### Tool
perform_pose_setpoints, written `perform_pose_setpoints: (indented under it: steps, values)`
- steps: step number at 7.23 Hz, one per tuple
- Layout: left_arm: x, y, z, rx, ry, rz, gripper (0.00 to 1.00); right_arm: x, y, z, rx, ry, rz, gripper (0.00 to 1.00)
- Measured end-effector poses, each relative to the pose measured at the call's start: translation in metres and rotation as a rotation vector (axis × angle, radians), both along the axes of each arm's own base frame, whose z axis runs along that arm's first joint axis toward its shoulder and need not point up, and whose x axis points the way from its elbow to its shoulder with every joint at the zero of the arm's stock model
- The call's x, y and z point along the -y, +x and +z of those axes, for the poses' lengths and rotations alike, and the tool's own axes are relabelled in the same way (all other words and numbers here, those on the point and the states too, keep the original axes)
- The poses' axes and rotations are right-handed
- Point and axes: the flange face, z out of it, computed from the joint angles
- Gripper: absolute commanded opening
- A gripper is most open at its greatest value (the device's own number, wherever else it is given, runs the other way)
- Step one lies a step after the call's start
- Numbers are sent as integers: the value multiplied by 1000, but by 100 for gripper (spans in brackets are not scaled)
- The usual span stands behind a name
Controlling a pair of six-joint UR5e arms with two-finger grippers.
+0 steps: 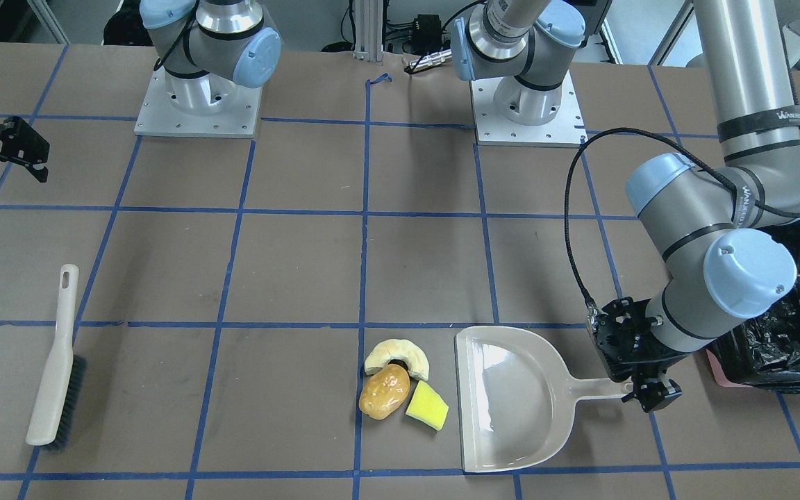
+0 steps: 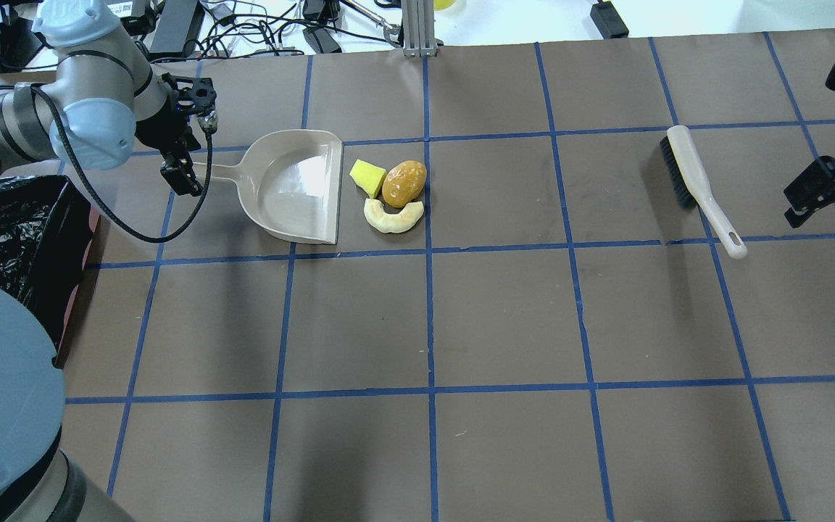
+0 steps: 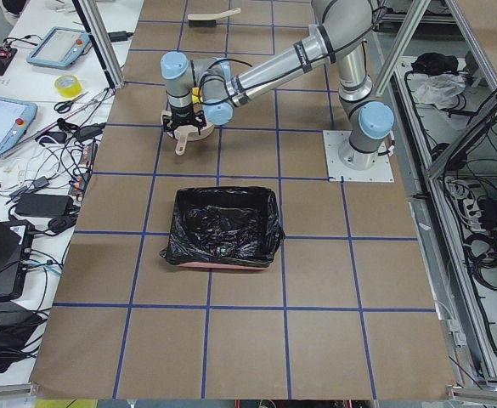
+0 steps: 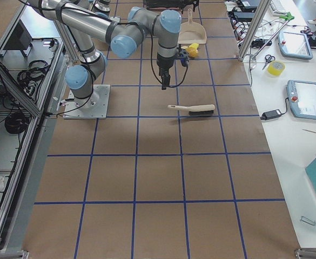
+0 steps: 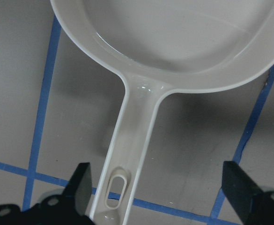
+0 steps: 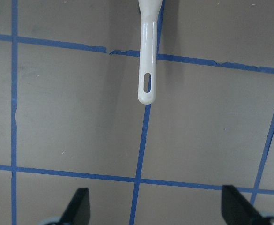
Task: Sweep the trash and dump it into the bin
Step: 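Lower the right gripper onto the white brush handle and close it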
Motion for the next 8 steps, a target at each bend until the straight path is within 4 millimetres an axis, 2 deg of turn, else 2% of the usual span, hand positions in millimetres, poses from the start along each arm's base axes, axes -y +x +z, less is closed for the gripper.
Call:
perform_pose_setpoints:
  steps: [2,5,7,8]
  values:
    - [6,2,-11,3,10,-86,100,14,-14,-40,6,11,-20,100]
    - [10,4,-19,7,19,-151,100,38,-25,-95,12,28,-82,100]
    - [12,4,-24,2,23,-151,98,47,-25,-119,16,39,-98,100]
    - [13,4,-28,0,27,-150,85,49,-19,-124,17,45,-100,100]
